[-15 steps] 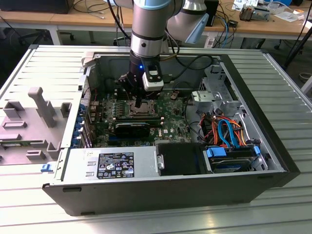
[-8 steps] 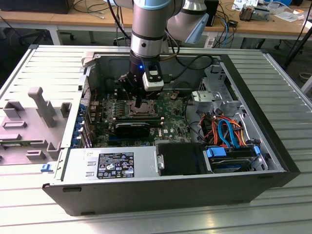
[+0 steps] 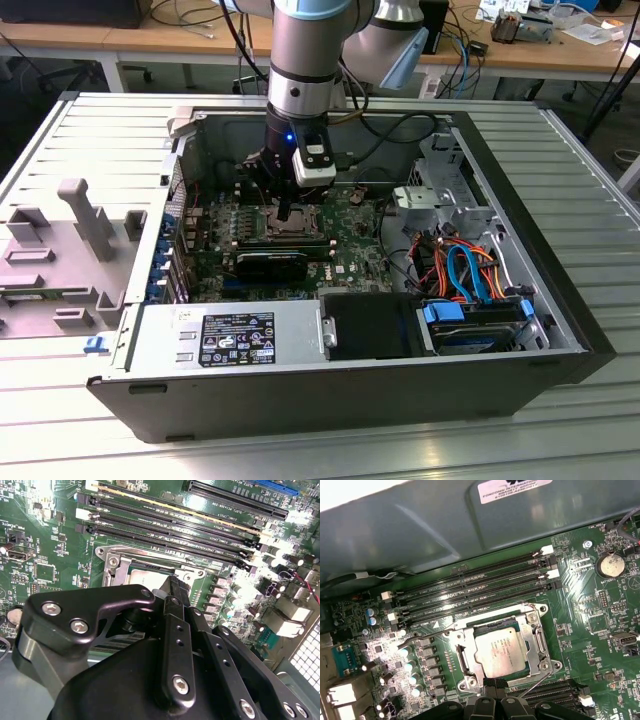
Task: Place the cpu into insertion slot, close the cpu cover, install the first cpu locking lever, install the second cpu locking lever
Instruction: 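Install the first cpu locking lever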
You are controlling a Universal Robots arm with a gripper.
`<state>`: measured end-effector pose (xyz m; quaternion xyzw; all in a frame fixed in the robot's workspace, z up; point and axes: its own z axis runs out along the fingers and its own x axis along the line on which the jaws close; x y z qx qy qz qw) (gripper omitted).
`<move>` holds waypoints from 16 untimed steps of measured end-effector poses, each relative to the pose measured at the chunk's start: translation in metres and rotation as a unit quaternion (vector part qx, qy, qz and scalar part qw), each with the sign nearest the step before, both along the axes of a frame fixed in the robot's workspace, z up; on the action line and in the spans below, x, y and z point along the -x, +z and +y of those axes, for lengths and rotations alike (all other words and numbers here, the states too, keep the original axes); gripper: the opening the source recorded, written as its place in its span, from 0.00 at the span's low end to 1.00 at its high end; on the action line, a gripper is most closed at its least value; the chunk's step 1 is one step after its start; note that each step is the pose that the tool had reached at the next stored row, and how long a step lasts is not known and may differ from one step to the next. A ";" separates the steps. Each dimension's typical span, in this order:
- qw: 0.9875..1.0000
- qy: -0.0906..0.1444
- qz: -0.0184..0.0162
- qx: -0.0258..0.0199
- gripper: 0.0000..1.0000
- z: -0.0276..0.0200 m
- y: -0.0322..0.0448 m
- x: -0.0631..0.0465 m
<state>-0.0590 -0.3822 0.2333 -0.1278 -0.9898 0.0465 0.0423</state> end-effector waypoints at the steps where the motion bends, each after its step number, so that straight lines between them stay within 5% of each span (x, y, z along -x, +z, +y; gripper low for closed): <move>1: 1.000 0.000 0.000 0.000 0.11 0.0000 0.0000 0.000; 16: 1.000 0.006 0.000 0.000 0.11 0.0000 0.0000 0.000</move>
